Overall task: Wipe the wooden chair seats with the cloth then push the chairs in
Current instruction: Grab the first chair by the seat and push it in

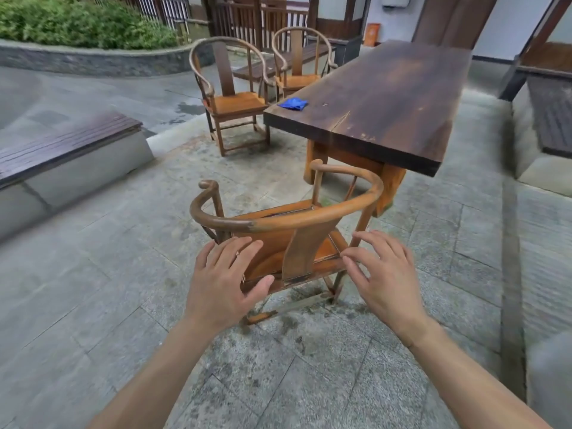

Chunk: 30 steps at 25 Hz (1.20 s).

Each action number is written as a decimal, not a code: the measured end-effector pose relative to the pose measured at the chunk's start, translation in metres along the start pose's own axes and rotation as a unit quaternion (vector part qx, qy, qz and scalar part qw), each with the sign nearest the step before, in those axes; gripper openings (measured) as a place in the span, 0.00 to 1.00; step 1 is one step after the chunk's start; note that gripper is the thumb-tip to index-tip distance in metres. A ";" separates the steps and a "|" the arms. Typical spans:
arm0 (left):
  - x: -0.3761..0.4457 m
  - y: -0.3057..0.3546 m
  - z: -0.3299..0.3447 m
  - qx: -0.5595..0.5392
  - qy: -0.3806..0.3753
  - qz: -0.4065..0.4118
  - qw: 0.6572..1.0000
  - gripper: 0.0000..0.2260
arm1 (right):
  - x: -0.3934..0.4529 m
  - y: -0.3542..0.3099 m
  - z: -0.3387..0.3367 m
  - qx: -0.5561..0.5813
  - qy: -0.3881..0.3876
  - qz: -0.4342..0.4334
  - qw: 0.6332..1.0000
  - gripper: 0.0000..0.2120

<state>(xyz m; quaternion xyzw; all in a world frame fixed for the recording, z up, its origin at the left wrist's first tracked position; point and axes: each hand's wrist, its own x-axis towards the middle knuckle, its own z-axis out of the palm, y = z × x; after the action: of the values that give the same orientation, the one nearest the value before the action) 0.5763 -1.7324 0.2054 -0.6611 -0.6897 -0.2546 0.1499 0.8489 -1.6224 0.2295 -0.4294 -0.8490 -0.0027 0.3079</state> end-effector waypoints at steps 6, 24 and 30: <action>-0.011 -0.055 0.088 0.019 -0.044 0.018 0.999 0.23 | 0.003 0.025 0.093 0.012 -0.001 0.040 0.999 0.17; -0.105 -0.192 0.596 0.140 0.009 -0.020 0.990 0.30 | -0.061 0.266 0.609 -0.065 -0.047 -0.053 0.995 0.32; -0.106 -0.197 0.609 0.214 0.034 -0.010 0.976 0.32 | -0.040 0.300 0.634 -0.029 -0.040 -0.096 0.994 0.39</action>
<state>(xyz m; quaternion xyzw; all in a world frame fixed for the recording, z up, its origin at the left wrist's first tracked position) 0.4692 -1.4856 -0.3855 -0.5976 -0.7292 -0.1252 0.3090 0.7558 -1.2917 -0.3826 -0.3550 -0.8972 -0.0401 0.2596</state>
